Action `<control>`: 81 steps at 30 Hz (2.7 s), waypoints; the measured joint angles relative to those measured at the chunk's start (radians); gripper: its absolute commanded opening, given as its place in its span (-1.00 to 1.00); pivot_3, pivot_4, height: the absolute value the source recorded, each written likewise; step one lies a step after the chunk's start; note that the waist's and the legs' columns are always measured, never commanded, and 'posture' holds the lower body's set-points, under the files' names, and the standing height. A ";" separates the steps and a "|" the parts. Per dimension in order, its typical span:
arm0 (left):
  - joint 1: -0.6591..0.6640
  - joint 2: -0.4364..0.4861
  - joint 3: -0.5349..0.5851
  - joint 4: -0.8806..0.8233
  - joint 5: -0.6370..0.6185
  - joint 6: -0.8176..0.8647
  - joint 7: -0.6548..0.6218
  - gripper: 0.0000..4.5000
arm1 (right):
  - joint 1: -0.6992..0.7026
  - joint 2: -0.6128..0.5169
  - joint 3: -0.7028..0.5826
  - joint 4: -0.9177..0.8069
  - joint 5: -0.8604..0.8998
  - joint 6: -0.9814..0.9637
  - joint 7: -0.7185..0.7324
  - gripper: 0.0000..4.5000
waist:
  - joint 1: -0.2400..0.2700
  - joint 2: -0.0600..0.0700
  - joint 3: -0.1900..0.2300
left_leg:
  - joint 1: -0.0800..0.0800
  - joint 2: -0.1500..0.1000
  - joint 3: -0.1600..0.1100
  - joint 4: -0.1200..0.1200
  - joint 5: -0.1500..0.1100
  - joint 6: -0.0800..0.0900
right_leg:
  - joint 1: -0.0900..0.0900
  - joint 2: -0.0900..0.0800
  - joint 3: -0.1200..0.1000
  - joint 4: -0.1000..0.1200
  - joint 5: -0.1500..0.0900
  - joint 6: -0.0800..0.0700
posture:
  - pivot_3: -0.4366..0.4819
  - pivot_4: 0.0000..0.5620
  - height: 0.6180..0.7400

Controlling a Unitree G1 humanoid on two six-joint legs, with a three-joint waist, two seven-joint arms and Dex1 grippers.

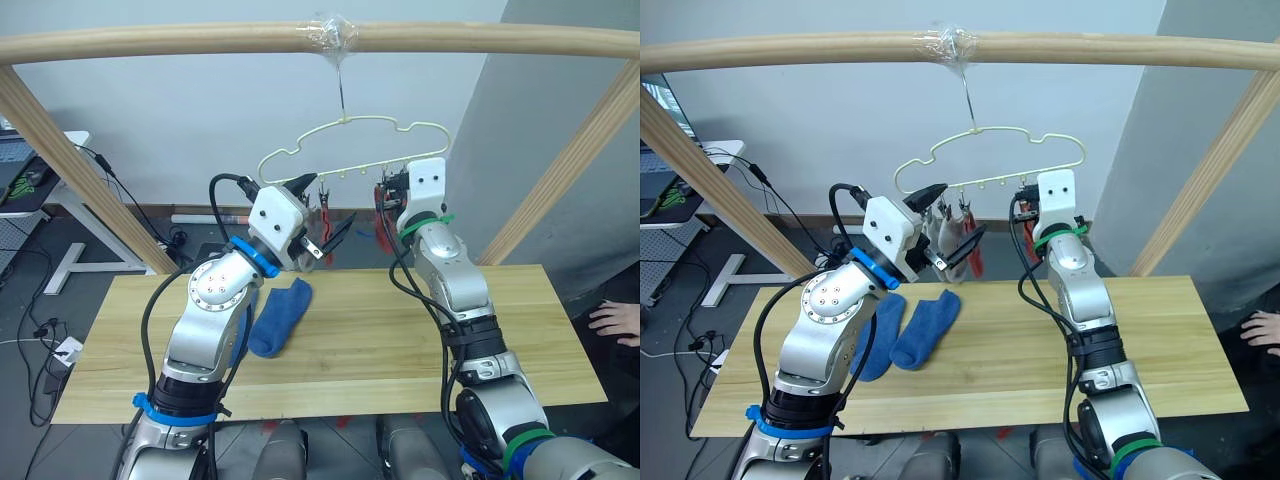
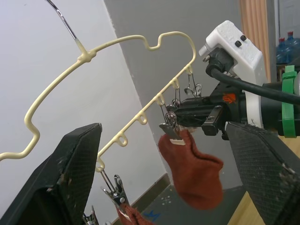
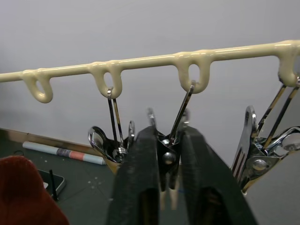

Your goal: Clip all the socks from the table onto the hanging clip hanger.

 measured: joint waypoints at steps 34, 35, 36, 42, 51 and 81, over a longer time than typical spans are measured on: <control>-0.012 -0.001 0.001 -0.003 0.000 0.002 0.002 0.95 | -0.077 0.042 -0.012 0.101 0.004 -0.056 0.000 0.30 | 0.000 0.000 0.000 | 0.000 0.000 0.000 0.000 0.000 0.000 | 0.000 0.000 0.000 0.000 0.000 -0.001 | 0.20 -0.32 1.00; -0.012 -0.001 0.001 -0.003 0.000 0.002 0.002 0.95 | -0.078 0.044 -0.012 0.109 0.004 -0.058 0.000 0.30 | 0.000 0.000 0.000 | 0.000 0.000 0.000 0.000 0.000 0.000 | 0.000 0.000 0.000 0.000 0.000 -0.001 | 0.20 -0.32 1.00; -0.012 -0.001 0.001 -0.003 0.000 0.002 0.002 0.95 | -0.079 0.046 -0.012 0.115 0.004 -0.060 0.000 0.30 | 0.000 0.000 0.000 | 0.000 0.000 0.000 0.000 0.000 0.000 | 0.000 0.000 0.000 0.000 0.000 -0.001 | 0.20 -0.32 1.00; -0.012 -0.001 0.001 -0.003 0.000 0.002 0.003 0.95 | -0.089 0.046 -0.021 0.142 0.005 -0.079 0.001 0.13 | 0.000 0.000 0.000 | 0.000 0.000 0.000 0.000 0.000 0.000 | 0.000 0.000 0.000 0.000 0.000 -0.001 | 0.20 -0.32 1.00; -0.012 -0.001 0.001 -0.003 0.001 0.002 0.010 0.95 | -0.096 0.043 -0.037 0.164 0.006 -0.101 0.003 -0.99 | 0.000 0.000 0.000 | 0.000 0.000 0.000 0.000 0.000 0.000 | 0.000 0.000 0.000 0.000 0.000 -0.001 | 0.20 -0.32 1.00; 0.173 -0.052 -0.034 0.412 0.043 0.221 0.112 0.95 | -0.078 -0.141 -0.057 -0.073 0.132 0.258 0.217 -1.00 | 0.000 0.001 0.002 | 0.000 0.000 0.000 0.000 0.000 0.000 | 0.000 0.000 0.000 0.000 -0.002 0.003 | 0.02 -0.24 1.00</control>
